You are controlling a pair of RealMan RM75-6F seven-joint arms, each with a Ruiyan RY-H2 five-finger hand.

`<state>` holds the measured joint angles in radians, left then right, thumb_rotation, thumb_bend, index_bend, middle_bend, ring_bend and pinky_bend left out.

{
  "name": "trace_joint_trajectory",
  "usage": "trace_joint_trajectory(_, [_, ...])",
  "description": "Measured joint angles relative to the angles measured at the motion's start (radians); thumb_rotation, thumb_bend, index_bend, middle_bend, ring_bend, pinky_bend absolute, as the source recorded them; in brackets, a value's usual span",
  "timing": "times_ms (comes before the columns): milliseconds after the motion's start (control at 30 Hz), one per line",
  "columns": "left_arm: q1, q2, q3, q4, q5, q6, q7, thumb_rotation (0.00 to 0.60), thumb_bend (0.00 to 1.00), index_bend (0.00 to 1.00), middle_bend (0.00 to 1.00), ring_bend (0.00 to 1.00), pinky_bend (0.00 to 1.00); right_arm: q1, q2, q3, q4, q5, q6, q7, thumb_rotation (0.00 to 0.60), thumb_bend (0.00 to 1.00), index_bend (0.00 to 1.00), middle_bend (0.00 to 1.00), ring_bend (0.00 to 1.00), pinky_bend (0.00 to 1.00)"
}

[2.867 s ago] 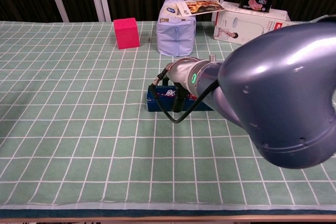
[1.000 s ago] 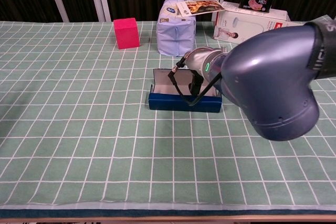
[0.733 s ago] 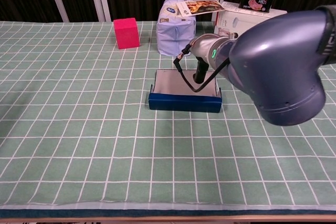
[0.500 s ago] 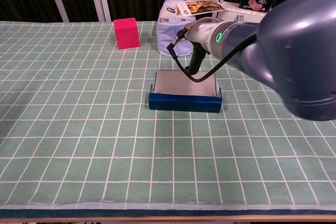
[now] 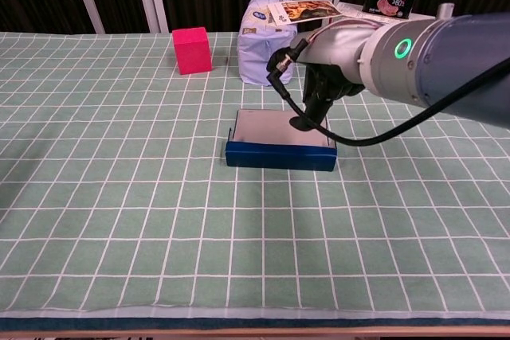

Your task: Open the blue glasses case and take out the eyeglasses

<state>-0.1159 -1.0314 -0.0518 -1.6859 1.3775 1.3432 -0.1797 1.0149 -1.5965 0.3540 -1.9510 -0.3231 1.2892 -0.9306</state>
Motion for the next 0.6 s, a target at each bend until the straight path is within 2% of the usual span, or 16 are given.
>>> trace_joint_trajectory(233, [-0.003, -0.001, 0.001, 0.002, -0.003, -0.010, 0.000, 0.600, 0.00, 0.00, 0.00, 0.00, 0.00, 0.021, -0.049, -0.015, 0.064, 0.066, -0.039, 0.014, 0.600, 0.44, 0.13, 0.91, 0.99, 1.00])
trace_joint_trajectory(600, [-0.007, 0.003, -0.003, 0.000, -0.016, -0.023, -0.004, 0.600, 0.00, 0.00, 0.00, 0.00, 0.00, 0.080, -0.154, -0.001, 0.167, 0.114, -0.091, 0.048, 0.600, 0.44, 0.13, 0.91, 0.99, 1.00])
